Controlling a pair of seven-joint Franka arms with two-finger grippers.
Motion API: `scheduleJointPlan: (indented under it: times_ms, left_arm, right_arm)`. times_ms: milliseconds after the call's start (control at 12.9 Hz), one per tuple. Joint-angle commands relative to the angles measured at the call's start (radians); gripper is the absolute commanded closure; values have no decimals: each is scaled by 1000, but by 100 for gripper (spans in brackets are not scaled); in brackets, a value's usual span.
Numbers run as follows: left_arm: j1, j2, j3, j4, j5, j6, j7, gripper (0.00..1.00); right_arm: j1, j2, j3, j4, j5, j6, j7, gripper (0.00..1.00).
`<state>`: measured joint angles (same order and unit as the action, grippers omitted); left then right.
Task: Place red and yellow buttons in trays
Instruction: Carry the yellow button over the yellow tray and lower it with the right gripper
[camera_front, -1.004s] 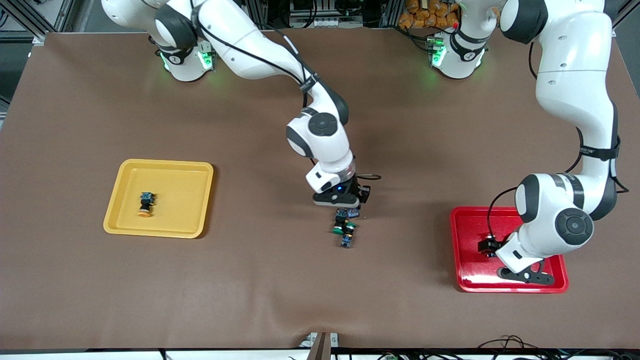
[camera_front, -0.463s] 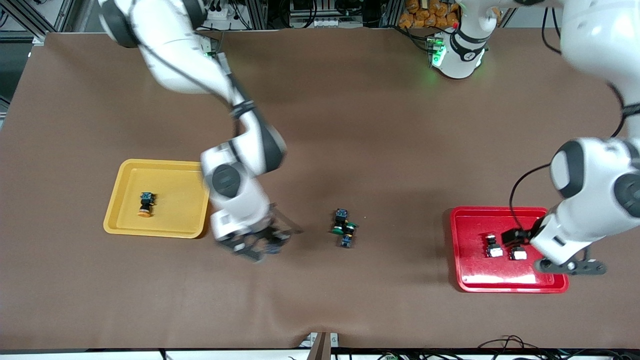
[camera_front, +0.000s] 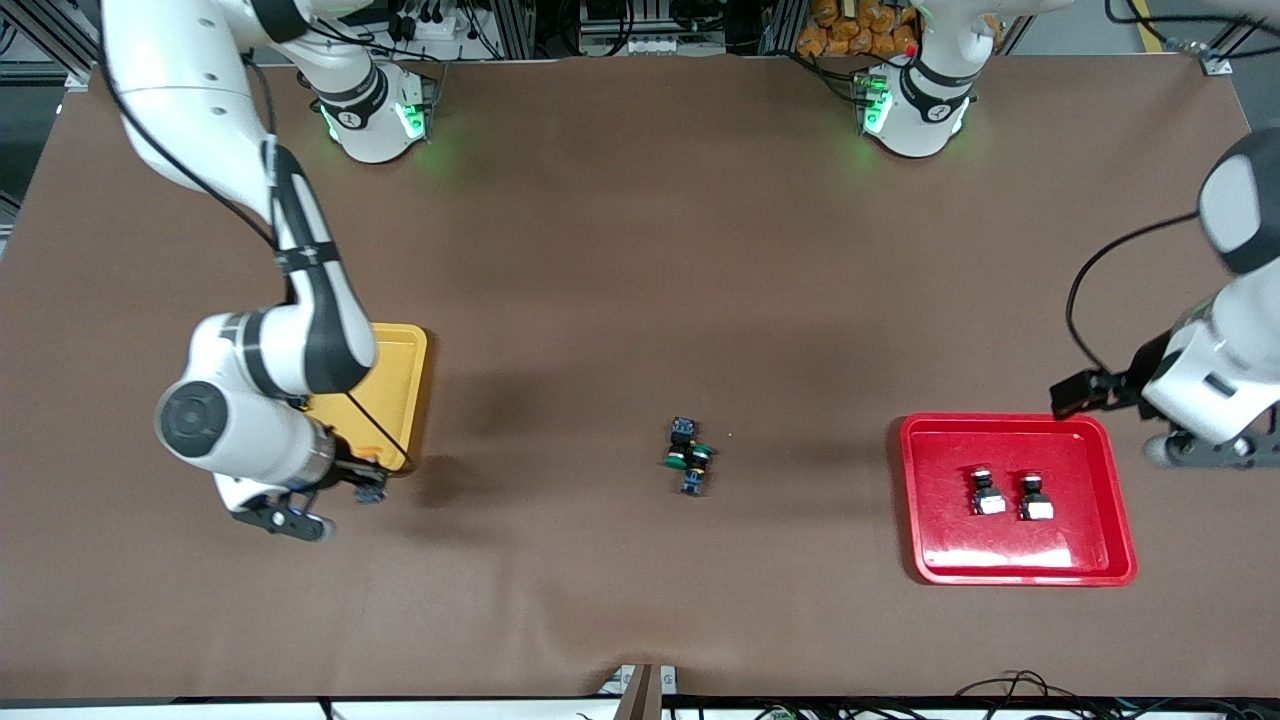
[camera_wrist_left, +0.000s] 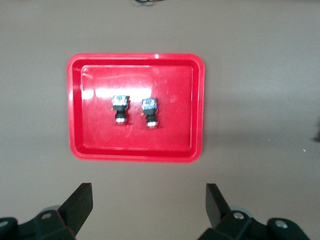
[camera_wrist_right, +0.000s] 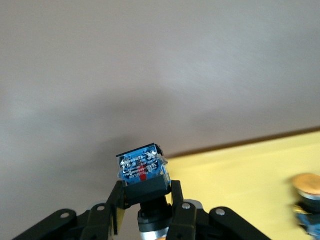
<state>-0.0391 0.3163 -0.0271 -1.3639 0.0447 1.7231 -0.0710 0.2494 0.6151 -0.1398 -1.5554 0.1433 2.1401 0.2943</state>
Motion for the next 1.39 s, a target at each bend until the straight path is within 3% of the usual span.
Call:
scheduleJointPlan:
  times_ms: [0, 232, 309, 386, 850, 1004, 1236, 1313]
  left_arm:
    - [4, -81, -8, -31, -12, -49, -19, 0]
    - [2, -106, -16, -26, -14, -88, -21, 0]
    - [4, -111, -20, -24, -12, -97, -21, 0]
    - [4, -117, -20, -23, -19, -99, -21, 0]
    - [-2, -117, -19, -17, -16, -99, -13, 0]
    - [1, -118, -22, -3, -19, -100, -12, 0]
    - [1, -118, -21, 34, -19, -151, -12, 0]
    - [1, -117, -20, 49, -17, -161, -10, 0]
  right_arm:
    - [-67, -176, 22, -303, 15, 128, -171, 100]
    - [-144, -218, 23, -396, 16, 129, -290, 96]
    - [-142, -219, 23, -406, 18, 129, -281, 17]
    - [-142, -218, 25, -407, 19, 127, -279, 0]
    - [-147, -209, 23, -326, 27, 124, -293, 0]
    - [-153, -207, 22, -205, 13, 13, -293, 0]
    - [-154, -167, 20, 79, -23, -265, -291, 0]
    - [-153, -169, 22, 113, -37, -288, -291, 0]
